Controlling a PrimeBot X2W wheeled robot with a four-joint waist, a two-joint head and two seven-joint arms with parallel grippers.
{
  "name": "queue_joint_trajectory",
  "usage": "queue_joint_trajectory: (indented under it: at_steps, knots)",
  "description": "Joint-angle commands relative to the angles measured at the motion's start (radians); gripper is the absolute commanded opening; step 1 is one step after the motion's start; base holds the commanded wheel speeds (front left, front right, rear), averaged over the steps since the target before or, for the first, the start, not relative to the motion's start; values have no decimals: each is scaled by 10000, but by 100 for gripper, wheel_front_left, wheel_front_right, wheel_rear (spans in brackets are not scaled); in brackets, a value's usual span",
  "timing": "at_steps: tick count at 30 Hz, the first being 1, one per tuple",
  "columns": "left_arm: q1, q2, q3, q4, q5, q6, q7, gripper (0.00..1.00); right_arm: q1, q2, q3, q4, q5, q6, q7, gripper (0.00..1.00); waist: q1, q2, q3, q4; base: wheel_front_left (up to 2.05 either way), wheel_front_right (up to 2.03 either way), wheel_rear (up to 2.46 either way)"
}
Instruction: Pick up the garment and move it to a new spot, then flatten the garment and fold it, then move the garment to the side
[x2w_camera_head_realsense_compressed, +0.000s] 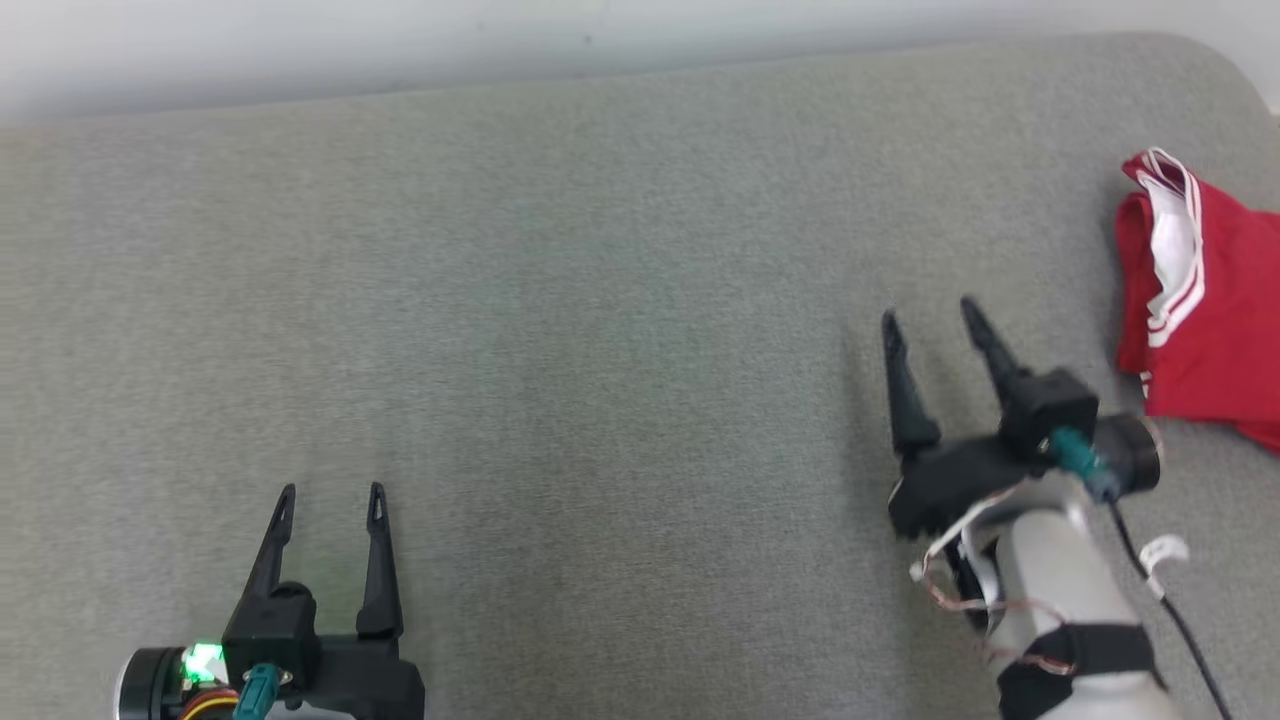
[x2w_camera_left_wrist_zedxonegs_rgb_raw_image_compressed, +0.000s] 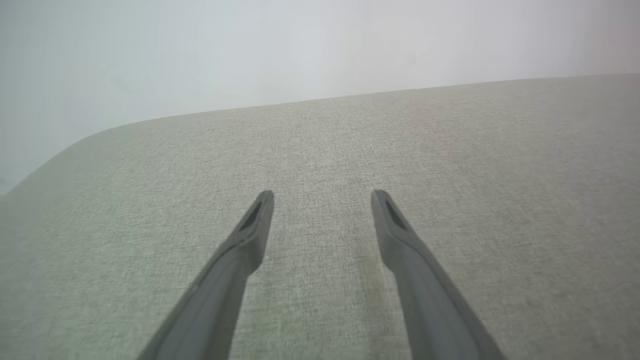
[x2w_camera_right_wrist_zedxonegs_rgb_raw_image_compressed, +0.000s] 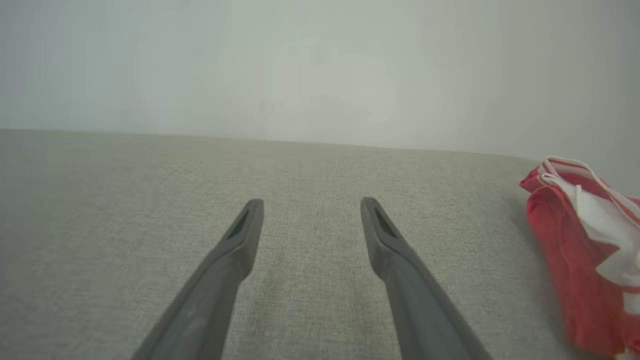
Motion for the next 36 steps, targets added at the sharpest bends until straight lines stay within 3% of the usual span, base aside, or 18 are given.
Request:
queue_joint_trajectory:
  at_steps: [1, 12, 36]
  knots:
    - [167, -40, 50, 26, -6, 1, -26, 100, 282, 53, 12, -44, 71, -29, -9, 100, 1, 0, -302, 295, 0, 0, 0]
    - [747, -180, 362, 180, 10, -47, -26, 100, 1946, 180, -56, -324, 179, -29, -8, 100, 1, 0, -1040, 665, 0, 0, 0]
    - [1620, -307, 1193, 170, -273, -513, -26, 100, 3459, 176, 232, -1134, 739, -29, -9, 100, 1, 0, -2401, 590, 0, 0, 0]
